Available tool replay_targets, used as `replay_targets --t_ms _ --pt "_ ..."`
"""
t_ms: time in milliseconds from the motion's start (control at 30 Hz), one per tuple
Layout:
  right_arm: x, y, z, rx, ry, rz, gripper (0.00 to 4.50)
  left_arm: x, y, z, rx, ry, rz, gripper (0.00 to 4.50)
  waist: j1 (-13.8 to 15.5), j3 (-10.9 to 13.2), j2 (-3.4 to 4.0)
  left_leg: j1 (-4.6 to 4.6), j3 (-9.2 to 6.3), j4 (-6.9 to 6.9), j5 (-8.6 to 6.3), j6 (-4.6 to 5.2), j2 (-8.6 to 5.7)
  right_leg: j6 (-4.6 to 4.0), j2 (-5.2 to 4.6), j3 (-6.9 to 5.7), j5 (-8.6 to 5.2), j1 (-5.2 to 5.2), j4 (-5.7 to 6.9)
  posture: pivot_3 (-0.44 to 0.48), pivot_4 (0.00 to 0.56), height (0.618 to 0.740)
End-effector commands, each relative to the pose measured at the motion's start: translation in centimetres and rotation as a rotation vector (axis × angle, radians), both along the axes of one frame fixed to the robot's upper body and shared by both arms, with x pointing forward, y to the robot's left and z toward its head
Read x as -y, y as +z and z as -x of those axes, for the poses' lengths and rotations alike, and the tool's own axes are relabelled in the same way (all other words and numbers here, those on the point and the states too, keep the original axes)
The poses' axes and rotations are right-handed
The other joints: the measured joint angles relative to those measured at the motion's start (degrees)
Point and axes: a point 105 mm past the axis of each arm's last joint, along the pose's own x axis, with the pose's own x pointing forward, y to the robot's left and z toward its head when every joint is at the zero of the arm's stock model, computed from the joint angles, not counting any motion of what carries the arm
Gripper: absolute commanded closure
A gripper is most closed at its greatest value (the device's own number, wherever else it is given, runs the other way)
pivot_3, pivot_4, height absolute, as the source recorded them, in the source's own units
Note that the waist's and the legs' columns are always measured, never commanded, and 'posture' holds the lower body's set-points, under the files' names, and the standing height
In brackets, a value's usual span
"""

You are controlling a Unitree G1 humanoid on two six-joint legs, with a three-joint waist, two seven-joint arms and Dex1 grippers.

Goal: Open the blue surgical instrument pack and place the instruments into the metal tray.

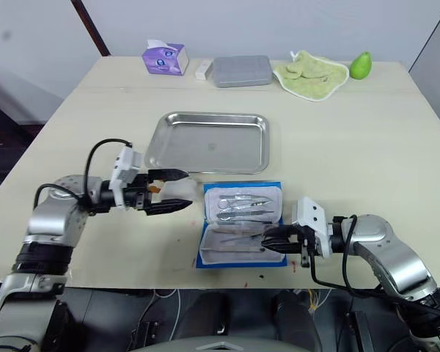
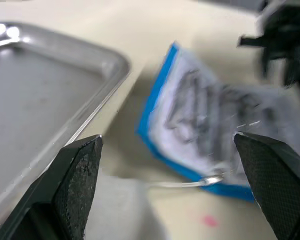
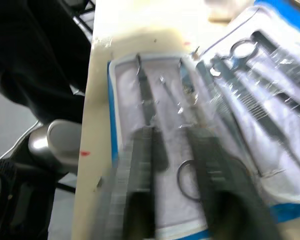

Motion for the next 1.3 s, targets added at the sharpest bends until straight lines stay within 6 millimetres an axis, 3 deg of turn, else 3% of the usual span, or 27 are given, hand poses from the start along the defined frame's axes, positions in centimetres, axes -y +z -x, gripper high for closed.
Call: replay_targets --t_ms 33,100,167,467,967,1300 --pt "0.1 1.4 -0.2 0.074 0.0 -0.046 1.27 -0.3 1.8 1.4 0.077 -0.035 0.06 0.04 0.04 0.0 0.0 0.0 0.01 0.0 0.0 0.0 0.0 0.0 0.0 -0.01 0.0 0.0 0.0 0.0 0.15 0.74" --pt "0.3 1.4 -0.5 0.102 -0.02 -0.047 0.34 -0.9 2.0 2.3 0.065 -0.05 0.078 0.04 0.11 0.0 0.0 0.0 0.04 0.0 0.0 0.0 -0.01 0.0 0.0 -0.02 0.0 0.0 0.0 0.0 0.15 0.74" --pt "0.5 1.3 -0.8 0.122 -0.027 -0.043 0.06 -1.3 2.5 3.1 0.018 -0.059 0.115 0.02 0.14 0.03 -0.06 -0.01 0.05 0.0 0.0 0.0 -0.01 0.0 -0.02 -0.04 0.0 0.0 0.0 0.0 0.15 0.74" --pt "0.2 0.5 -2.3 0.16 -0.014 -0.035 0.06 -2.4 1.8 5.2 0.01 -0.075 0.089 0.02 0.02 0.05 -0.04 0.02 0.09 -0.02 0.0 0.0 0.0 -0.02 -0.02 -0.03 -0.01 -0.01 0.0 0.0 0.15 0.74" --pt "0.3 -0.6 -3.9 0.171 -0.009 -0.038 0.06 -1.7 1.5 5.4 0.039 -0.099 0.08 0.02 0.08 0.06 -0.03 0.02 0.12 -0.02 0.0 0.0 -0.01 -0.02 -0.04 -0.02 -0.01 -0.01 0.0 0.0 0.15 0.74" --pt "0.3 -3.2 -4.7 0.185 -0.023 0.018 0.06 -1.1 1.3 5.4 0.045 -0.106 0.083 0.02 0.08 0.07 -0.02 0.02 0.14 -0.06 0.0 0.0 -0.02 -0.02 -0.04 -0.02 -0.01 -0.02 -0.02 0.0 0.15 0.74"
